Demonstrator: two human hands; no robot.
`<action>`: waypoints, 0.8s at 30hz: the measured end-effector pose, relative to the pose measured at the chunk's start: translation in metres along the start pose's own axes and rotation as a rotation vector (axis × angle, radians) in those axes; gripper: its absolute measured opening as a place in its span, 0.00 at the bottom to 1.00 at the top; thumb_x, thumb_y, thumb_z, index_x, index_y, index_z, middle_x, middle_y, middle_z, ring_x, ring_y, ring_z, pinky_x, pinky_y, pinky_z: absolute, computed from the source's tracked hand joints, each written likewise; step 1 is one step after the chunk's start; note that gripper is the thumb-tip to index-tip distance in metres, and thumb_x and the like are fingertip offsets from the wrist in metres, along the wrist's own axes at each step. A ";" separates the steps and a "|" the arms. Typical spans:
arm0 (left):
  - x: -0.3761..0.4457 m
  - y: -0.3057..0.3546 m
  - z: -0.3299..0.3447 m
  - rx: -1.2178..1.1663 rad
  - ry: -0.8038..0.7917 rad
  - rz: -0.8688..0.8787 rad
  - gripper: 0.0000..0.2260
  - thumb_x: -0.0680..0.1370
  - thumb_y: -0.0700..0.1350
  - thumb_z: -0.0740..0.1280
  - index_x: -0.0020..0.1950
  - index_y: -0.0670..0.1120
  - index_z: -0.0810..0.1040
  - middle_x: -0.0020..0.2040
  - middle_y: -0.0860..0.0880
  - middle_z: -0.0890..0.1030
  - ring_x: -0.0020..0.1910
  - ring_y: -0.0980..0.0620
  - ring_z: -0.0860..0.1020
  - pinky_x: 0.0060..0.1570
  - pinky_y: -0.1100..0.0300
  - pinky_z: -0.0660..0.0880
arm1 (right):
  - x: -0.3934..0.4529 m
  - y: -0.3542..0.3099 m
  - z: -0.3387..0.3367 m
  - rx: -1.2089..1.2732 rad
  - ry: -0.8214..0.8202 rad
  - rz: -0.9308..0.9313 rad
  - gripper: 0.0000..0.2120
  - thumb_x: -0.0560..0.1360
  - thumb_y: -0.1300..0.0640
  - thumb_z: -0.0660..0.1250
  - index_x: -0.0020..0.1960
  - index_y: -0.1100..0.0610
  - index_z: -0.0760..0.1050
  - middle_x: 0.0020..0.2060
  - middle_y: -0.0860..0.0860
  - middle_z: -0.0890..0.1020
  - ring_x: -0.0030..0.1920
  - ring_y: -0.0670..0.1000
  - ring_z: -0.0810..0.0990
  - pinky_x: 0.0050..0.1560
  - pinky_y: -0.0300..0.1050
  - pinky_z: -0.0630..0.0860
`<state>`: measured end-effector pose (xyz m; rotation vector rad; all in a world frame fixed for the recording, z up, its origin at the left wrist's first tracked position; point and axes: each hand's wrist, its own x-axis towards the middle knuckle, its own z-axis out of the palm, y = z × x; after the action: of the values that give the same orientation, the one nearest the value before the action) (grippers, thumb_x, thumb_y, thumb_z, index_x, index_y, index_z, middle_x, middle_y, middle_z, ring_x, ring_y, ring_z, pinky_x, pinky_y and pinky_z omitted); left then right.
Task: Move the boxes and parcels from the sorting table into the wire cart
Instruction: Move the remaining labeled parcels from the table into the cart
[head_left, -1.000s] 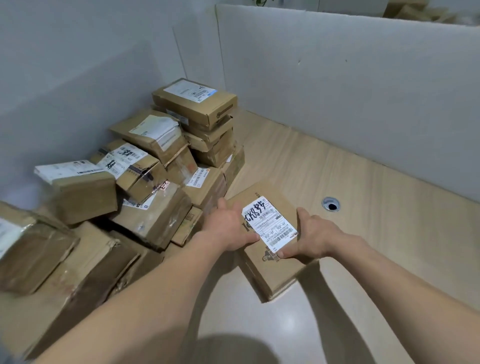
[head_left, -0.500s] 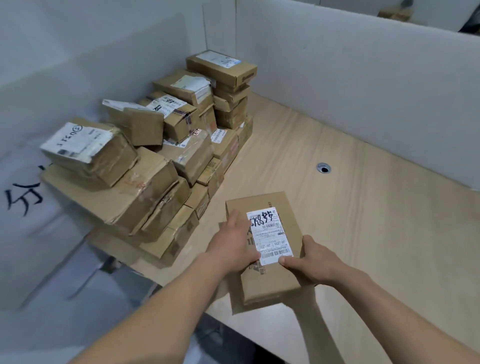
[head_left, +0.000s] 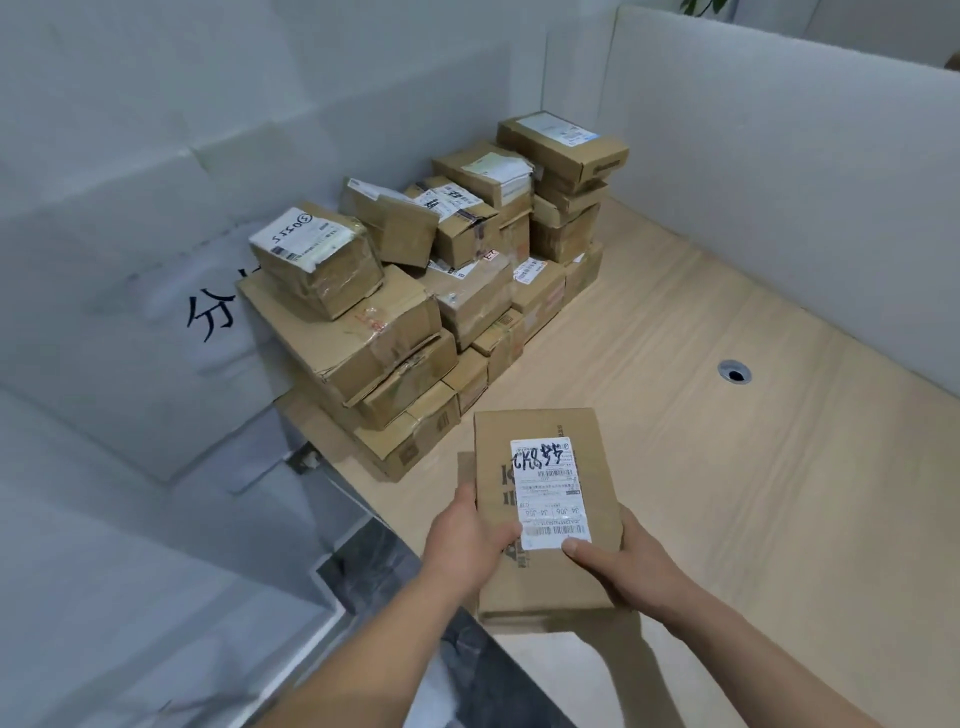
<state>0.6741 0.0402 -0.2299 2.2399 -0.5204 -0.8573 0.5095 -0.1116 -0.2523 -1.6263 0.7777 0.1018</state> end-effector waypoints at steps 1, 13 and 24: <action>-0.003 0.002 0.001 -0.025 0.008 -0.034 0.26 0.76 0.48 0.73 0.73 0.48 0.69 0.60 0.51 0.81 0.53 0.52 0.78 0.52 0.58 0.76 | 0.000 0.000 0.000 0.044 -0.007 0.017 0.31 0.72 0.42 0.75 0.71 0.42 0.70 0.61 0.39 0.83 0.60 0.45 0.83 0.64 0.51 0.77; -0.059 -0.013 0.019 -0.287 0.197 -0.222 0.21 0.76 0.46 0.74 0.66 0.49 0.72 0.55 0.55 0.81 0.55 0.53 0.80 0.54 0.59 0.77 | 0.004 0.013 -0.002 0.382 -0.177 0.206 0.23 0.71 0.38 0.65 0.55 0.54 0.84 0.50 0.56 0.87 0.49 0.58 0.85 0.52 0.54 0.76; -0.144 -0.080 0.006 -0.525 0.332 -0.247 0.20 0.76 0.42 0.74 0.65 0.52 0.73 0.58 0.57 0.81 0.54 0.63 0.80 0.59 0.54 0.80 | -0.007 0.015 0.055 0.294 -0.323 0.136 0.47 0.50 0.38 0.80 0.63 0.55 0.71 0.53 0.58 0.85 0.51 0.56 0.81 0.56 0.57 0.72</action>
<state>0.5783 0.1737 -0.2281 1.9146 0.1321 -0.6269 0.5162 -0.0589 -0.2741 -1.2393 0.6189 0.3244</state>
